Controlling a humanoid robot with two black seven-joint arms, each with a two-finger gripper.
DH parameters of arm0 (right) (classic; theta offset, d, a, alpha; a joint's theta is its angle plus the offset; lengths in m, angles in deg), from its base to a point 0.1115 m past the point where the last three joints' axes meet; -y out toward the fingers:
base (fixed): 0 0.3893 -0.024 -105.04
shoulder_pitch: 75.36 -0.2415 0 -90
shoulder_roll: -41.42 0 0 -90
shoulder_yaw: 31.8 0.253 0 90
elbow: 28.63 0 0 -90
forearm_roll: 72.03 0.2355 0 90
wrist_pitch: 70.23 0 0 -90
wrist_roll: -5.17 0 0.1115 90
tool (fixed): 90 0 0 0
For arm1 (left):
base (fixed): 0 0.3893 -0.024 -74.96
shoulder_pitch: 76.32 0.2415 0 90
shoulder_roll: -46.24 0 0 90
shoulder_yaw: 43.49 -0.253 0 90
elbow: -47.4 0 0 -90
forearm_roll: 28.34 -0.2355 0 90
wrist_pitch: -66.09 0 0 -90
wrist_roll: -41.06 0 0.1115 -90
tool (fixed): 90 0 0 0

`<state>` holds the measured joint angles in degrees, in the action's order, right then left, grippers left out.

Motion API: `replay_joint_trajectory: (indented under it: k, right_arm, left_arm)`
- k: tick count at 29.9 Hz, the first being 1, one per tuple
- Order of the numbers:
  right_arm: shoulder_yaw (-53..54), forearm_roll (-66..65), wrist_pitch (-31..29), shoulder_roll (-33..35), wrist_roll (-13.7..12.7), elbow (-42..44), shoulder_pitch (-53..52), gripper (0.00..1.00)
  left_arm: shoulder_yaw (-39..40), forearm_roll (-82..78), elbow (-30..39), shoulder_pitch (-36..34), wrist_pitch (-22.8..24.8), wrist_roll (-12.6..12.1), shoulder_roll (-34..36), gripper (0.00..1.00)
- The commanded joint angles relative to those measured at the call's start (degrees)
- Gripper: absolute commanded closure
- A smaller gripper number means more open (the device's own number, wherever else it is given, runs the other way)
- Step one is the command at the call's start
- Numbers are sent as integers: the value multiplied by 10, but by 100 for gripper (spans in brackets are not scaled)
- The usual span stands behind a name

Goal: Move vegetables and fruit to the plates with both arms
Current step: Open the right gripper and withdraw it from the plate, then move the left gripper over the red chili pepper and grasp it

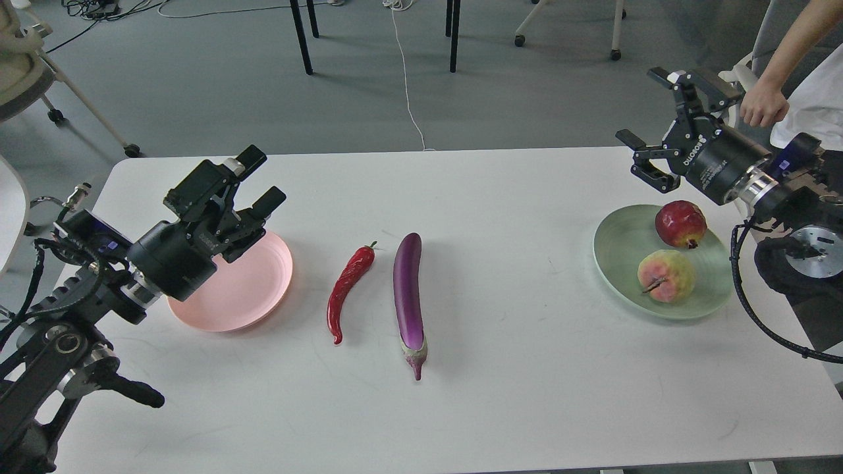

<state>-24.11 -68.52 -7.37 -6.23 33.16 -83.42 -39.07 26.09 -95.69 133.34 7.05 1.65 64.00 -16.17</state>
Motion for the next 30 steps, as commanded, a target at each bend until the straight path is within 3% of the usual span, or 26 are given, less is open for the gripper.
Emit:
replay_joint_trajectory:
  k: [1,5,10,13,16,21,24,30]
  right_arm:
    - [15,19,-9,38,0,-2,33,2]
    - [20,22,-9,76,0,-4,64,2]
    - [24,22,-9,92,0,-3,85,1]
    - [24,21,-9,92,0,-3,87,1]
    - [30,21,-9,91,0,-3,87,1]
    - [36,20,-9,88,0,-3,87,1]
    - [36,20,-9,87,0,-3,87,1]
    - [35,19,-9,85,0,-2,88,1]
  left_arm:
    - [-19,-149,11,-53,-5,-10,2,2]
    - [-105,-279,1,-167,-1,-33,5,2]
    - [-307,-385,-50,-332,14,-61,24,2]
    - [-403,-395,-76,-416,24,-93,26,2]
    - [-445,-394,-91,-436,24,-124,23,2]
    - [-451,-392,-110,-426,24,-176,21,2]
    - [-465,-391,-125,-417,24,-192,19,2]
    - [-502,-397,-172,-431,24,-200,-7,2]
